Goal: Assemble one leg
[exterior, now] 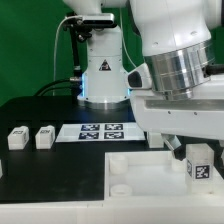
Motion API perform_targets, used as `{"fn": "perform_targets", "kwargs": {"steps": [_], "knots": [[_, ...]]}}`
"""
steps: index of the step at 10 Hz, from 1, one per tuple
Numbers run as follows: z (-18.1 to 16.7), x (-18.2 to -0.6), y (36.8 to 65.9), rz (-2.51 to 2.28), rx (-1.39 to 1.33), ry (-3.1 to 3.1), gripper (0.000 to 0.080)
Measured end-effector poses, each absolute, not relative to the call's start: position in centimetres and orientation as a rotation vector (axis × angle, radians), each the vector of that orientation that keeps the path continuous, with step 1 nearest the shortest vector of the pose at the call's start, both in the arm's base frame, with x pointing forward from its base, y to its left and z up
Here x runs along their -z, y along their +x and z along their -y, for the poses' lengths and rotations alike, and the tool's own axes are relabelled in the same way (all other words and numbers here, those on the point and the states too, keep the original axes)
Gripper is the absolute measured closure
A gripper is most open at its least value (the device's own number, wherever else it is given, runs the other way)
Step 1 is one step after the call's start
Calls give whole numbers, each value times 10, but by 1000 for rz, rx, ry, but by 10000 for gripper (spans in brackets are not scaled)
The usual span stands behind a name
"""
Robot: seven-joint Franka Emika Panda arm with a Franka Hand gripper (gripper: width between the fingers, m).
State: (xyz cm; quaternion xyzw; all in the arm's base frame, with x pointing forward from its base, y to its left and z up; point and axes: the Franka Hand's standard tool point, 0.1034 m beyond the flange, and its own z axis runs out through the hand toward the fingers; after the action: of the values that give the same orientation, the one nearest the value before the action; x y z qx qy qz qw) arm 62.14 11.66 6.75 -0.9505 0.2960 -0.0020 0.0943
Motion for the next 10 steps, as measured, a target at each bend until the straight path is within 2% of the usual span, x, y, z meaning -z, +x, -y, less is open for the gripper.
{"fn": "perform_targets", "kwargs": {"steps": [3, 5, 6, 7, 8, 9, 10], "knots": [[-120, -67, 625, -170, 162, -3021, 150], [-119, -65, 623, -84, 162, -3027, 150], [-119, -65, 623, -115, 160, -3025, 280], [-119, -65, 623, -184, 155, -3018, 280], [-120, -65, 623, -336, 145, -2998, 429], [-118, -64, 623, -486, 134, -2972, 429], [-118, -64, 623, -624, 122, -2941, 505]]}}
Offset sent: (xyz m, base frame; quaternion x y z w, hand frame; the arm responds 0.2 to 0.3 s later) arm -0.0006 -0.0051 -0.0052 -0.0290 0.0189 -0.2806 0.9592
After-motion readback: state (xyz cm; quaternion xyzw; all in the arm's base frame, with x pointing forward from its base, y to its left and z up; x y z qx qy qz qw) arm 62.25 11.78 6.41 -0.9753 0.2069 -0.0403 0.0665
